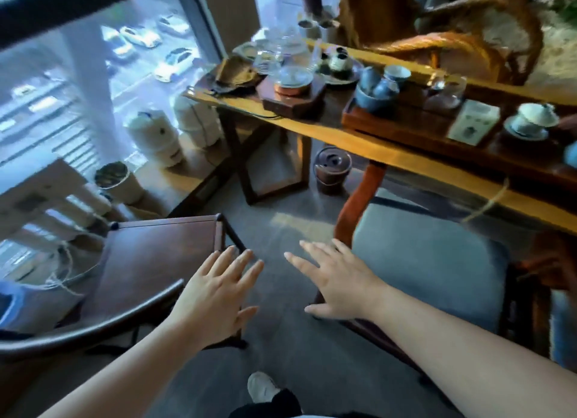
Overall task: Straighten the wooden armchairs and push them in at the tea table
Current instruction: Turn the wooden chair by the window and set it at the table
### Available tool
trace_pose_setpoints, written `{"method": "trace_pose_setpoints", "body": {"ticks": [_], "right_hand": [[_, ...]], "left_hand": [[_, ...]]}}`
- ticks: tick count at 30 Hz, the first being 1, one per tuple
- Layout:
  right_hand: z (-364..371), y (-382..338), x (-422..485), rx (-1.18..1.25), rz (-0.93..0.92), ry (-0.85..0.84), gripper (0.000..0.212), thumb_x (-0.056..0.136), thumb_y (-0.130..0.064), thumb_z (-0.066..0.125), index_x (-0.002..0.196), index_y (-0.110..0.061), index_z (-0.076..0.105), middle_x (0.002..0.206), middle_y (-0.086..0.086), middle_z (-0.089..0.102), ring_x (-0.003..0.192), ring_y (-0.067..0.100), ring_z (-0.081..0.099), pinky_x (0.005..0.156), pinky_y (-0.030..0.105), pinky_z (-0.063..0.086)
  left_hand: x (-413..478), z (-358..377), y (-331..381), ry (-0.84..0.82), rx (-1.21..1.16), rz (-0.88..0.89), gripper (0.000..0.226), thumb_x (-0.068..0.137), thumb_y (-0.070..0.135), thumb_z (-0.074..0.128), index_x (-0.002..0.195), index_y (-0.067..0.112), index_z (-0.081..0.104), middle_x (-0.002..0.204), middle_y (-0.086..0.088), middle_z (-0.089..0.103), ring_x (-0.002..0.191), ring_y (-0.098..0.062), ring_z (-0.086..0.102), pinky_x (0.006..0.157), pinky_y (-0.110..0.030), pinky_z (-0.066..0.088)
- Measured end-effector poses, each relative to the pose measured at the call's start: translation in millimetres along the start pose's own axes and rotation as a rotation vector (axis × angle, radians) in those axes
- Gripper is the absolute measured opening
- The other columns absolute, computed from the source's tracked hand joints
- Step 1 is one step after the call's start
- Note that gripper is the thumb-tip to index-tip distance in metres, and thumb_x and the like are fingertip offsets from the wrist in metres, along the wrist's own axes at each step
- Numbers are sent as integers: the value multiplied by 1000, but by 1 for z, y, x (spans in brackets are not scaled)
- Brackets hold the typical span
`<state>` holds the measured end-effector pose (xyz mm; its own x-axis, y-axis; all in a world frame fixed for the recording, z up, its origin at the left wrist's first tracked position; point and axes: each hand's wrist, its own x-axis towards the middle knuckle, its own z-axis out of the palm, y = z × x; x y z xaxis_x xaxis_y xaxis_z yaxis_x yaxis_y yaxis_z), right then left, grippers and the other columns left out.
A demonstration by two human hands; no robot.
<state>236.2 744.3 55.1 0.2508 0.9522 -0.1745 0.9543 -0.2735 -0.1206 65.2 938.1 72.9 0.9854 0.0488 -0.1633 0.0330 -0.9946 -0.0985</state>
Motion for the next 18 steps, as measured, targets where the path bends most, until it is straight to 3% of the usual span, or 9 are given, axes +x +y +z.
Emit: {"method": "trace_pose_setpoints", "body": {"ticks": [4,13,18], "right_hand": [[-12,-18,55,20,-74,-12,100,82,-64,61,154,-31,-1,163,16,12,147,33,14,119,52,9],[-4,-71,162,12,-409,-93,102,78,-66,64,155,-30,7,161,17,20,145,33,22,117,51,14],[4,-109,206,6,-585,-181,104,77,-66,64,155,-30,4,162,18,13,145,36,20,116,51,16]], "left_hand": [[-19,4,-41,-23,-26,-111,82,72,63,60,136,14,48,137,-15,53,127,-40,45,104,-53,38],[-72,22,-94,-96,-67,-440,94,65,63,71,139,13,43,137,-14,54,125,-39,48,101,-52,42],[-117,30,-115,-216,-49,-594,100,64,68,63,143,13,36,137,-16,54,123,-40,49,98,-53,44]]}}
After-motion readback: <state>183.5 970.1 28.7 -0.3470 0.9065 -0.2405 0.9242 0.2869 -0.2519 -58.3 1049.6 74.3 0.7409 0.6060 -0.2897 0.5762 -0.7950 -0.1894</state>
